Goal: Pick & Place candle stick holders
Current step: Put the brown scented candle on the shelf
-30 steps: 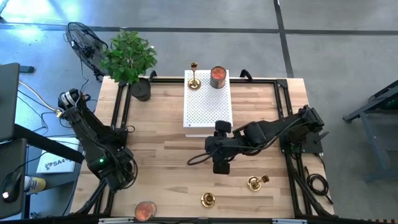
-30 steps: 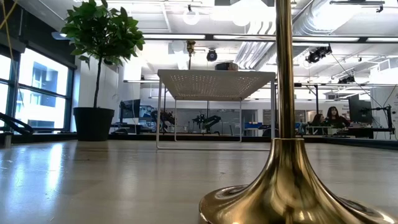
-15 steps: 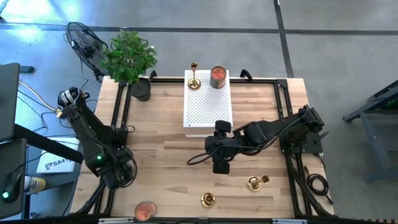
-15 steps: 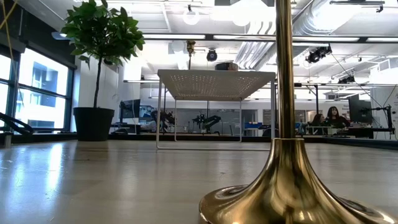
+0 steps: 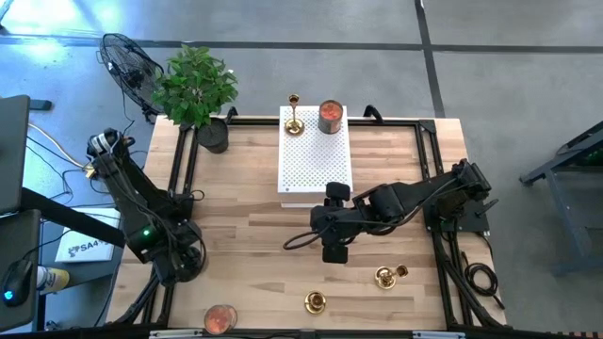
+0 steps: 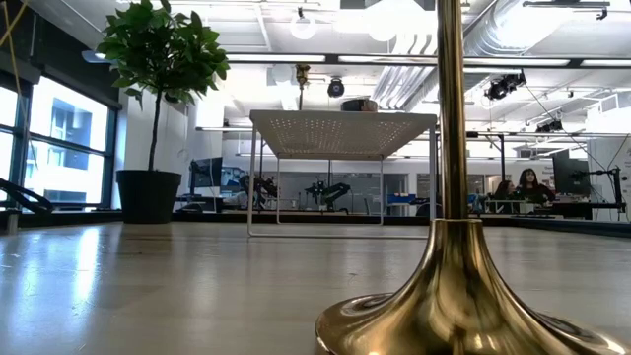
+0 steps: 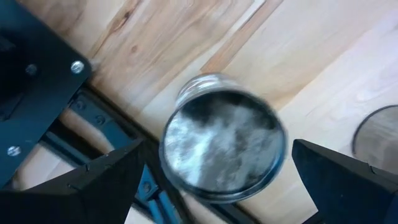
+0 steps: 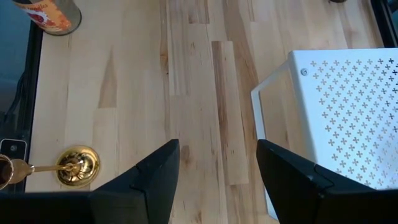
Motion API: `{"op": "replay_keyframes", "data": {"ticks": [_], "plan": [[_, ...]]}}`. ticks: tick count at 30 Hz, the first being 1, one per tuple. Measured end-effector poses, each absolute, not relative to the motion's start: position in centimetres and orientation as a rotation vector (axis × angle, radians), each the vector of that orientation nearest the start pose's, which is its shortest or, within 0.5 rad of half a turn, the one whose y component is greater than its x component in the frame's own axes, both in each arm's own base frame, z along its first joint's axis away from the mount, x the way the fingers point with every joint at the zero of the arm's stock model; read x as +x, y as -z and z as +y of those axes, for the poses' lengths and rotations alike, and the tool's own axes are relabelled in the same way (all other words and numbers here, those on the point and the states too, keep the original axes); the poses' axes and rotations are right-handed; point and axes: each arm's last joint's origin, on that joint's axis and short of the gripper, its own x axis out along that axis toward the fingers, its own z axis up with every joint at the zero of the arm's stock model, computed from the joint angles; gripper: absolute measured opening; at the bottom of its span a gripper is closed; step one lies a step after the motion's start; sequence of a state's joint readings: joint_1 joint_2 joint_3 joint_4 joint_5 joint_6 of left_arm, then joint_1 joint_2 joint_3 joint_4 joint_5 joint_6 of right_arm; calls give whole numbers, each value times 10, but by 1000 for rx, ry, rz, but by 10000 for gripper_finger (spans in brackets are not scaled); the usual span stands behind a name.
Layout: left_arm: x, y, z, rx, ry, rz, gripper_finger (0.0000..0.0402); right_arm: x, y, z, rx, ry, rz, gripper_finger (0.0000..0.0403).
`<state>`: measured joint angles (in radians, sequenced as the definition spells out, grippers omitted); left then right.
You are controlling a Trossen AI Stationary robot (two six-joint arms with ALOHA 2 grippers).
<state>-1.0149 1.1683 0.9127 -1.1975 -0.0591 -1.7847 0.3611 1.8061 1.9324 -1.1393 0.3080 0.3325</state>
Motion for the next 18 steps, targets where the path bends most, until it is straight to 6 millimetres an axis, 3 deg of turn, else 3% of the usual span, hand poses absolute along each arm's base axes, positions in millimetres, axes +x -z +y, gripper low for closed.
{"op": "replay_keyframes", "data": {"ticks": [18], "plan": [[100,-241,-158,-666,-527,1394,397,347,-370,122,-25,110,947,208]]}}
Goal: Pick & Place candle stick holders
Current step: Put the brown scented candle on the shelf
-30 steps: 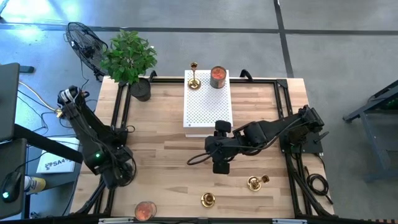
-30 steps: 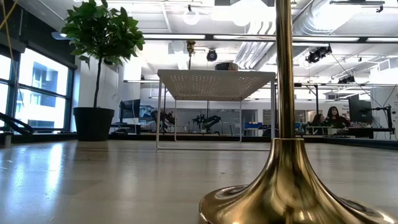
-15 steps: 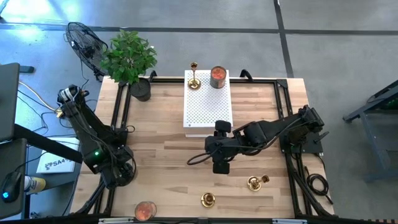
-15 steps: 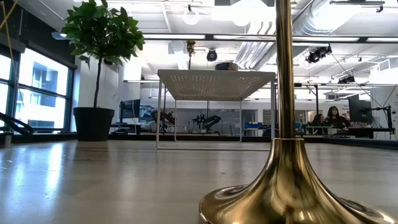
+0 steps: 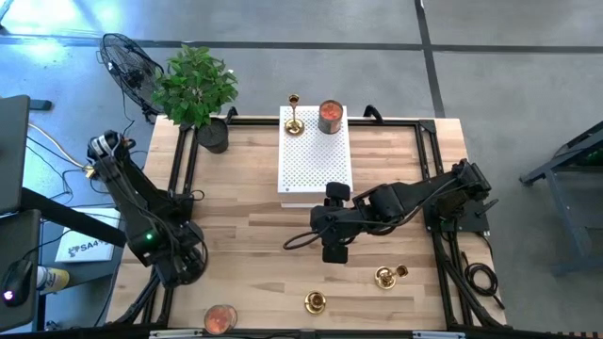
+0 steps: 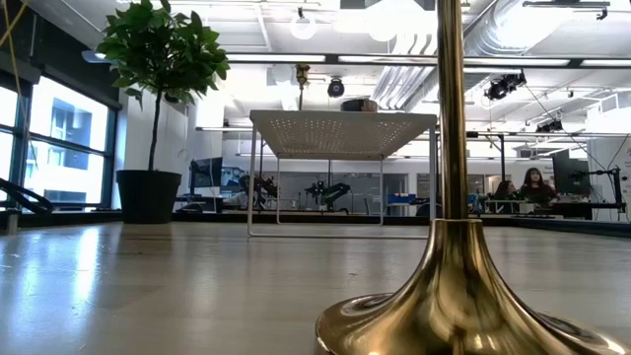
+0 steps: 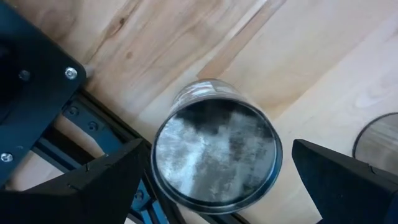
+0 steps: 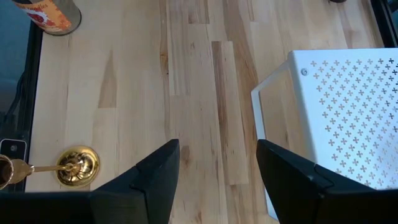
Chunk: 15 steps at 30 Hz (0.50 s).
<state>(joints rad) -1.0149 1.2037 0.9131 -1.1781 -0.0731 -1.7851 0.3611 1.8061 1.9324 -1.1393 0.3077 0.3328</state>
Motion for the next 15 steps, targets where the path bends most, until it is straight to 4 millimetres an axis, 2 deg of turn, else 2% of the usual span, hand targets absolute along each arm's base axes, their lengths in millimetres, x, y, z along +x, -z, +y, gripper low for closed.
{"op": "replay_keyframes", "data": {"ticks": [15], "plan": [[103,-238,-162,-652,-502,1408,397,347,-370,122,-19,113,946,208]]}}
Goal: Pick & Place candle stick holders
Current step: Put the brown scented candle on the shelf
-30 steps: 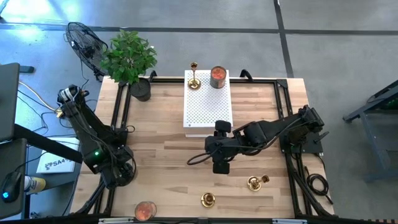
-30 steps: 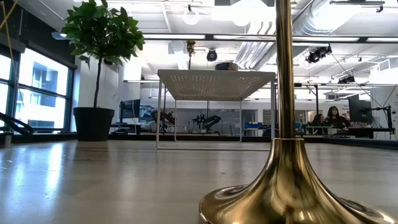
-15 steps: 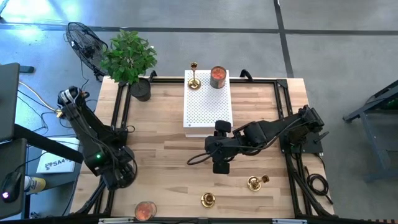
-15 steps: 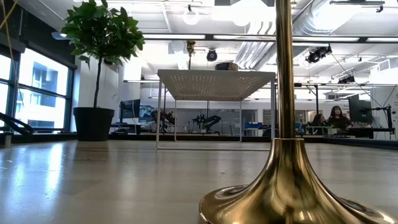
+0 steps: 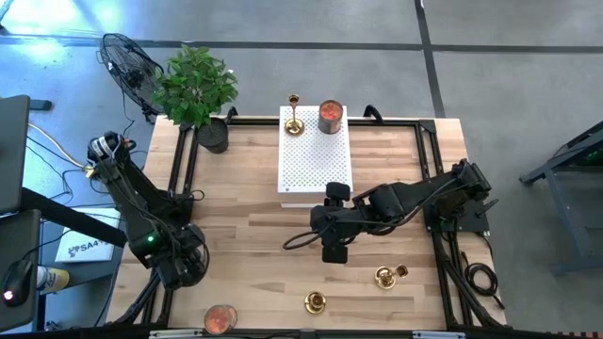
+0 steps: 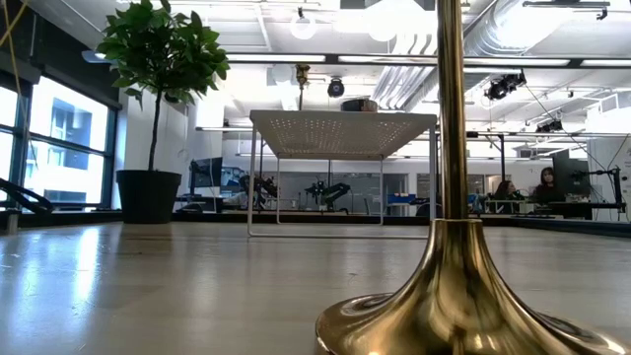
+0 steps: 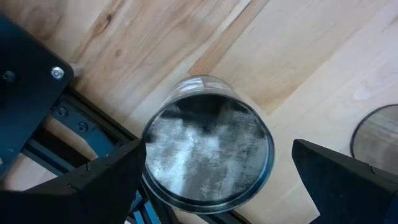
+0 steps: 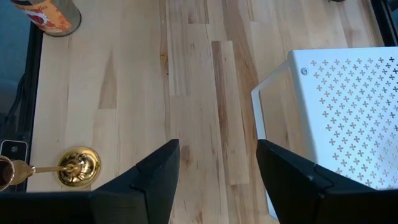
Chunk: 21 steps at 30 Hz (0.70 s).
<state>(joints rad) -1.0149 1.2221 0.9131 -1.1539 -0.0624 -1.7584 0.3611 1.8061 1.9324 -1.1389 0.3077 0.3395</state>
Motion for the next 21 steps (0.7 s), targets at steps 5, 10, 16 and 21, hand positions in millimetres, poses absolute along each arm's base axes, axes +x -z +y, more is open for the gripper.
{"op": "replay_keyframes", "data": {"ticks": [5,10,16,21], "plan": [[103,-237,-162,-649,-506,1409,397,347,-370,122,-19,113,946,208],[98,-226,-156,-615,-544,1454,397,347,-370,122,-18,113,946,208],[101,-222,-162,-656,-482,1456,397,347,-370,122,-17,112,944,208],[104,-222,-165,-673,-444,1419,397,348,-370,122,-14,110,934,208]]}}
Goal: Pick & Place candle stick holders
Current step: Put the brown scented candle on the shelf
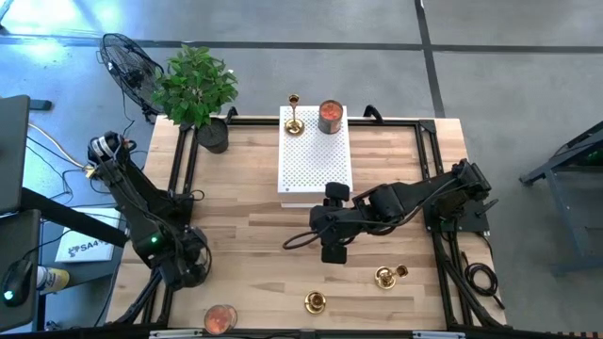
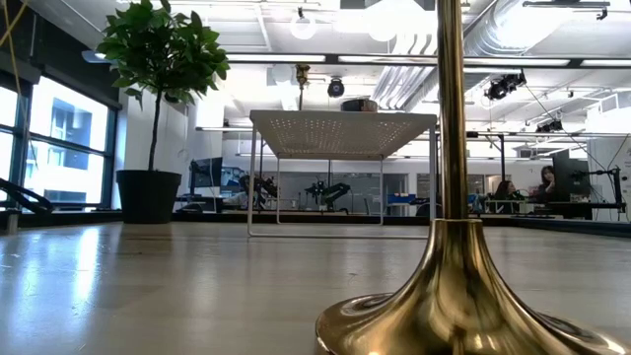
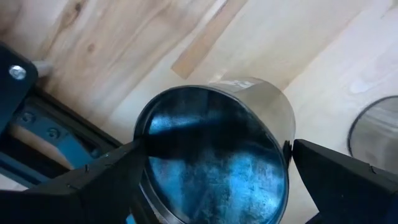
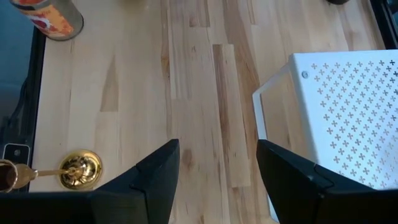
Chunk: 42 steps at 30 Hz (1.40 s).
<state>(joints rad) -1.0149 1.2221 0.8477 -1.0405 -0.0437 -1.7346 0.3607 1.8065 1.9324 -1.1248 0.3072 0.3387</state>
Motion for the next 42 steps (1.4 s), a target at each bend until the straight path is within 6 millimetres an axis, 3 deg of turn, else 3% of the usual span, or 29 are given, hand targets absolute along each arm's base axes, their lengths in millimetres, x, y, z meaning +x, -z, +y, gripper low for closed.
{"op": "replay_keyframes", "data": {"ticks": [16,23,32,42], "plan": [[108,-224,-170,-717,-394,1382,397,349,-371,122,-10,109,926,208],[108,-224,-170,-638,-330,1366,397,349,-371,122,-10,109,926,208],[112,-225,-173,-661,-296,1318,397,349,-371,122,-12,108,926,208],[115,-217,-177,-621,-330,1316,397,349,-371,122,-15,111,924,208]]}}
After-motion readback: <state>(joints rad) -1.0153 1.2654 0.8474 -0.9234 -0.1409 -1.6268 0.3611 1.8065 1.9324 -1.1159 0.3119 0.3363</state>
